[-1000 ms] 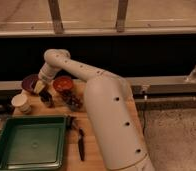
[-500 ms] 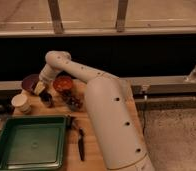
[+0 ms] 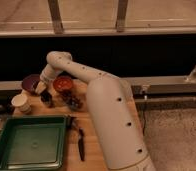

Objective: Place eraser in metal cup

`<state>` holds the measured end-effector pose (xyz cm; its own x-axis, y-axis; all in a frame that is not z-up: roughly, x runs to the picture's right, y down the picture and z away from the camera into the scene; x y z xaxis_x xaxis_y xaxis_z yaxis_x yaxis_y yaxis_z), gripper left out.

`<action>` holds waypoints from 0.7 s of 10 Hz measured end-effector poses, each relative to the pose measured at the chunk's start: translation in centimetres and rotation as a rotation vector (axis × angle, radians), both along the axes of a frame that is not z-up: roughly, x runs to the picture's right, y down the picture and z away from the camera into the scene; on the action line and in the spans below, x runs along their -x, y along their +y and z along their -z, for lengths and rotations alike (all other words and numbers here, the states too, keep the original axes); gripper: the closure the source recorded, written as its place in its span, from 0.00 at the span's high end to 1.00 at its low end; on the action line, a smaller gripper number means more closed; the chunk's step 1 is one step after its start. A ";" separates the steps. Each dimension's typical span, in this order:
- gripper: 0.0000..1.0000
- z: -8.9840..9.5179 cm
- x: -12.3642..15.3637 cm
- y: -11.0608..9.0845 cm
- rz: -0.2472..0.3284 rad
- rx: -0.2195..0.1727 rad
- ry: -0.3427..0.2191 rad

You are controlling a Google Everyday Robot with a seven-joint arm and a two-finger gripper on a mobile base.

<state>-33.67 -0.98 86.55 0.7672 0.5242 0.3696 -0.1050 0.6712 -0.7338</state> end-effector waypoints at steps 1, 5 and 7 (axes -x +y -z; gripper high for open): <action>0.70 0.0 -0.3 -0.1 -0.007 0.001 0.000; 0.70 0.0 0.0 0.0 -0.005 0.002 -0.002; 0.70 0.0 -0.1 0.0 -0.006 0.002 -0.001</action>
<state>-33.53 -1.02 86.55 0.7636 0.5297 0.3692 -0.1087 0.6692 -0.7351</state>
